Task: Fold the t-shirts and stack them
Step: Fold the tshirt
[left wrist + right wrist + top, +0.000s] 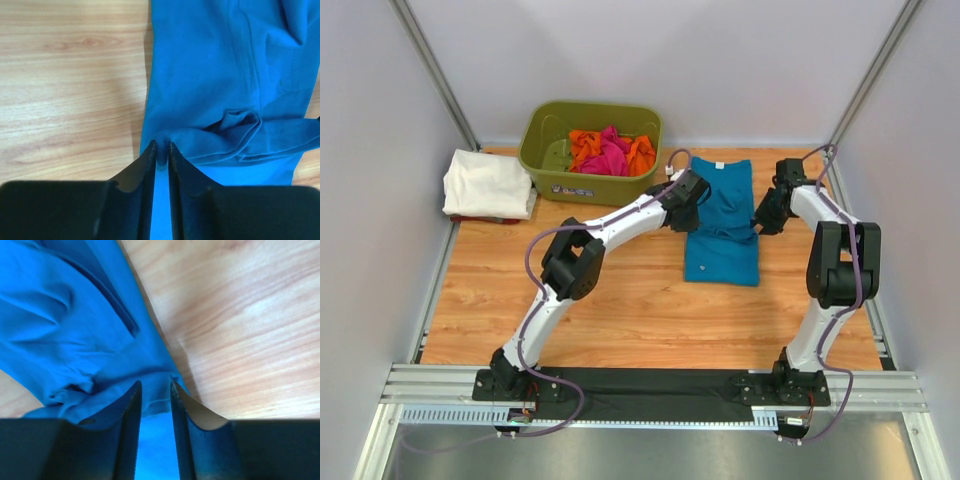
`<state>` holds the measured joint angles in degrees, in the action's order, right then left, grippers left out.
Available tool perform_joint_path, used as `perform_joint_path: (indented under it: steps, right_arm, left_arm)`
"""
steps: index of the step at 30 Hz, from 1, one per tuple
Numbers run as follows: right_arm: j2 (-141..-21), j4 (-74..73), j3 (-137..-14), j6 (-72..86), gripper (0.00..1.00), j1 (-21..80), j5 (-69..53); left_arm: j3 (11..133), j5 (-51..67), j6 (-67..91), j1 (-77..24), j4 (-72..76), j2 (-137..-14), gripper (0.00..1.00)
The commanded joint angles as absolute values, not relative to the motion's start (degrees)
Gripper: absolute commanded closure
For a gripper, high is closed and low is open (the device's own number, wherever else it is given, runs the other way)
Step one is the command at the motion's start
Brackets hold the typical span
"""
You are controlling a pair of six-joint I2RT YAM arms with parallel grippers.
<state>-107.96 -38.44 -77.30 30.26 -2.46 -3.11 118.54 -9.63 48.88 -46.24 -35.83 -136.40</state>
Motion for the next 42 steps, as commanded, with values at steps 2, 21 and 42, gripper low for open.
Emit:
perform_joint_path:
  steps: [2,21,42]
  right_arm:
    - [-108.19,-38.39,-83.66,28.74,0.57,-2.72,-3.95]
    - [-90.44,-31.12,-60.56,52.9,0.0,-2.64,-16.51]
    - [-104.06,-17.67,-66.18,59.68,0.0,-3.08,-17.06]
  left_arm:
    - [122.96,-12.04,46.15,-44.91,-35.77,-135.79,0.74]
    - [97.84,-0.44,62.65,-46.49,-24.09,-116.55,0.03]
    - [73.57,-8.35,45.97,-44.47,-18.89,-97.74,0.01]
